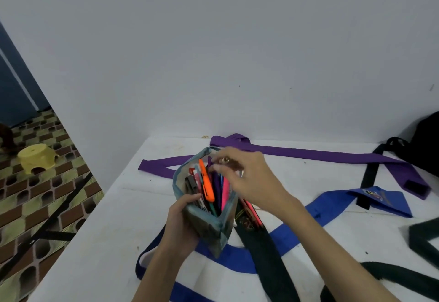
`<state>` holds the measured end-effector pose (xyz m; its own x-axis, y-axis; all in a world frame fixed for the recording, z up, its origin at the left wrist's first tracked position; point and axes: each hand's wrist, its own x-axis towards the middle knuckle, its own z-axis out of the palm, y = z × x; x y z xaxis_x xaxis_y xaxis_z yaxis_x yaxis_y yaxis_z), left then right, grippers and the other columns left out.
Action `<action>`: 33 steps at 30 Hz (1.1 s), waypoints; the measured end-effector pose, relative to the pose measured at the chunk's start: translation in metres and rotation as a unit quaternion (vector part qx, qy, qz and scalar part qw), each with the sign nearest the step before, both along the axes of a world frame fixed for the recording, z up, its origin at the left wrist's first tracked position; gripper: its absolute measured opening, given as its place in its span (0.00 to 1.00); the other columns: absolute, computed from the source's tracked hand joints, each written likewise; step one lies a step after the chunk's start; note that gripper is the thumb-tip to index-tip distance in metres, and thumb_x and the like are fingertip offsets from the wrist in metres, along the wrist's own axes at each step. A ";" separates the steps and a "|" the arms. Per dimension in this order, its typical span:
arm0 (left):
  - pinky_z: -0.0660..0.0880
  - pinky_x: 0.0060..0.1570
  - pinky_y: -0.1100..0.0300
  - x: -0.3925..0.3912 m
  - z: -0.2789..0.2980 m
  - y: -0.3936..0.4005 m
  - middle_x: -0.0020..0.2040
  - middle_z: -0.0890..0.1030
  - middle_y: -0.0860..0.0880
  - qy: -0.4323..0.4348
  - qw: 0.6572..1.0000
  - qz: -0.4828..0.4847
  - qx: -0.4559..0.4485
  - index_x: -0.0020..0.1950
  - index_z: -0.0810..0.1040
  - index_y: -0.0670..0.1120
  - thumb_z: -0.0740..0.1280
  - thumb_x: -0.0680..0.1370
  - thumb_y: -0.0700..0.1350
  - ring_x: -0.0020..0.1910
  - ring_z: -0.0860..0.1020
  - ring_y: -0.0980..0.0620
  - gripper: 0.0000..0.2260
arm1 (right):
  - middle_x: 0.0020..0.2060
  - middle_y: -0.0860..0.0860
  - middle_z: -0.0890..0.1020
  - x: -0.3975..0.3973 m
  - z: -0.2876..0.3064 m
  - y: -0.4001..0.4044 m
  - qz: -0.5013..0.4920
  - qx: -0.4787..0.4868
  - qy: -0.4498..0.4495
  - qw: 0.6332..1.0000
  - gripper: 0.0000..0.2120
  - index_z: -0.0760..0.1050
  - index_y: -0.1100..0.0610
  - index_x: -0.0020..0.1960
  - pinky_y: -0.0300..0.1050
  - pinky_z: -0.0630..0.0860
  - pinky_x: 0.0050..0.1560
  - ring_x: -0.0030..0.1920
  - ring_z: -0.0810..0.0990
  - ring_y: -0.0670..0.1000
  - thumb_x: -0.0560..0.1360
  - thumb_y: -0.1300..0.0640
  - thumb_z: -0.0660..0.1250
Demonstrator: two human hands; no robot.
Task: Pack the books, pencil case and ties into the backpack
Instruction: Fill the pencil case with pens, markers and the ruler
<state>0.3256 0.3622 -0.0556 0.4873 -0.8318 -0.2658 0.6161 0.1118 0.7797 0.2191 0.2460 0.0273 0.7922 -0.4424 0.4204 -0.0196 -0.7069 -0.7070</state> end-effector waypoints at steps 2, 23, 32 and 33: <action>0.72 0.55 0.46 -0.001 0.000 -0.002 0.52 0.79 0.39 0.003 1.000 0.001 -0.016 0.59 0.78 0.43 0.69 0.63 0.43 0.52 0.77 0.41 0.24 | 0.57 0.50 0.80 0.002 -0.009 -0.001 0.057 -0.096 0.185 0.976 0.16 0.77 0.54 0.62 0.46 0.74 0.59 0.55 0.78 0.49 0.76 0.63 0.64; 0.76 0.47 0.50 0.013 -0.009 0.005 0.44 0.83 0.44 -0.016 1.000 0.014 -0.017 0.57 0.78 0.48 0.66 0.63 0.44 0.48 0.79 0.44 0.21 | 0.33 0.48 0.67 0.011 -0.093 -0.044 -0.168 -0.013 0.411 0.896 0.12 0.64 0.56 0.45 0.39 0.62 0.30 0.34 0.69 0.48 0.76 0.50 0.64; 0.75 0.47 0.50 0.011 -0.005 -0.003 0.42 0.82 0.44 -0.012 1.000 0.004 -0.012 0.56 0.77 0.46 0.67 0.62 0.45 0.47 0.78 0.44 0.22 | 0.34 0.49 0.73 0.013 -0.093 -0.071 -0.149 0.063 0.404 0.900 0.13 0.66 0.55 0.38 0.38 0.66 0.32 0.32 0.71 0.46 0.77 0.51 0.64; 0.76 0.47 0.50 0.011 -0.004 -0.003 0.42 0.82 0.44 -0.010 1.000 0.004 -0.012 0.55 0.77 0.46 0.67 0.62 0.45 0.47 0.79 0.44 0.21 | 0.34 0.51 0.76 0.009 -0.091 -0.073 -0.163 0.102 0.362 0.912 0.11 0.70 0.57 0.41 0.38 0.69 0.33 0.32 0.73 0.47 0.78 0.51 0.64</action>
